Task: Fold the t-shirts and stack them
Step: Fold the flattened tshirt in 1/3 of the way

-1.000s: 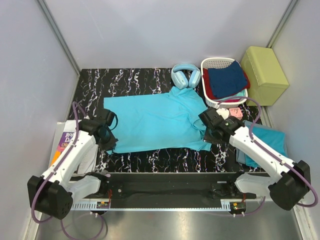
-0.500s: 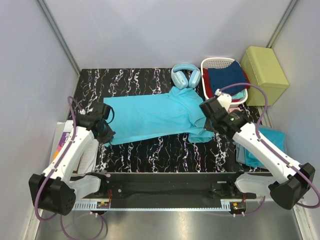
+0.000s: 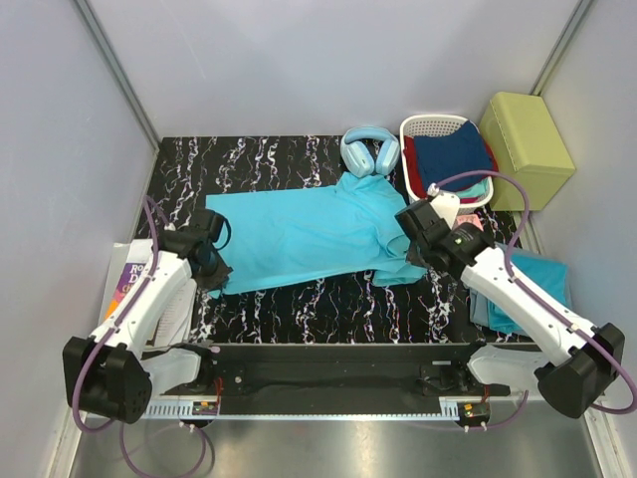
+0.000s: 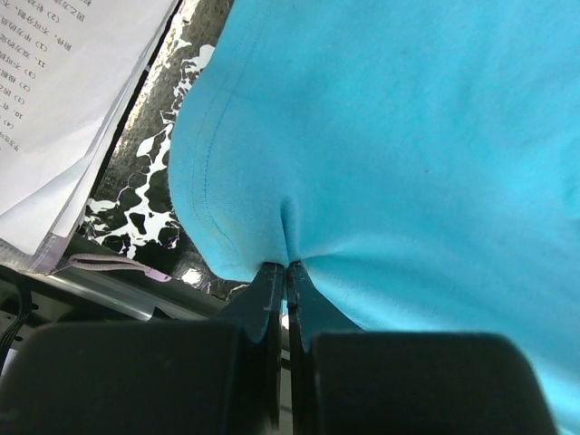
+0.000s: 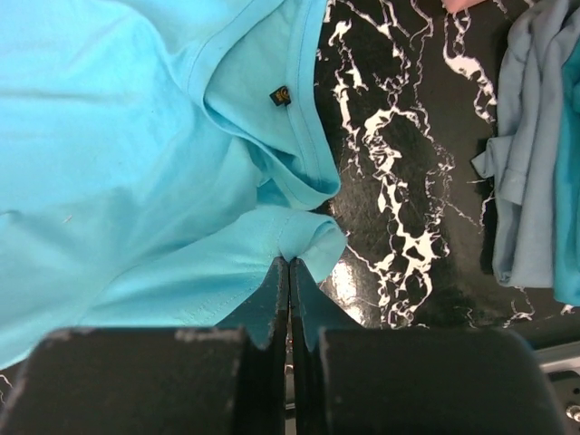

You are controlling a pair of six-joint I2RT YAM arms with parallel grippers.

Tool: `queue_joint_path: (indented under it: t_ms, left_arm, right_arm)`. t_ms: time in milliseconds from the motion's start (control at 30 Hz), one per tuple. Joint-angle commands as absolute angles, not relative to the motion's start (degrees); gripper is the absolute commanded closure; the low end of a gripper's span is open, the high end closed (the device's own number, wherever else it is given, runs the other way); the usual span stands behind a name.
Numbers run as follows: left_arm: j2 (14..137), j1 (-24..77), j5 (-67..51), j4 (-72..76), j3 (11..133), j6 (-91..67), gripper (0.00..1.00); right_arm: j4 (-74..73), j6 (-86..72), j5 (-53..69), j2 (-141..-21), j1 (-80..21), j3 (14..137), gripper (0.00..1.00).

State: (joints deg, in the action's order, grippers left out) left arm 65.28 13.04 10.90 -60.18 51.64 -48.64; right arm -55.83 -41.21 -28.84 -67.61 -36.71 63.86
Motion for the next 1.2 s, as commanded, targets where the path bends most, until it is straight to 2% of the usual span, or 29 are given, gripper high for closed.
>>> queue_joint_path:
  t_ms: [0, 500, 733, 967, 1167]
  left_arm:
    - [65.0, 12.7, 10.5, -58.9, 50.6, -47.8, 1.0]
    - [63.0, 13.5, 4.0, -59.2, 44.1, -48.7, 1.0]
    - [63.7, 13.7, 5.4, -59.3, 45.1, -49.5, 1.0]
    - [64.6, 12.0, 9.5, -61.6, 52.7, -47.8, 1.0]
    - [66.6, 6.9, 10.3, -59.2, 54.1, -45.8, 1.0]
  right_arm:
    - [-56.6, -45.9, -32.4, -62.2, -42.1, 60.1, 1.0]
    - [-69.8, -62.8, -24.8, -56.4, -47.6, 51.6, 1.0]
    - [-67.2, -60.9, -30.0, -59.3, -47.5, 55.0, 1.0]
    - [-67.6, -58.0, -35.1, -62.2, -47.0, 61.6, 1.0]
    - [-62.2, -50.9, -32.3, -63.7, -37.5, 60.2, 1.0]
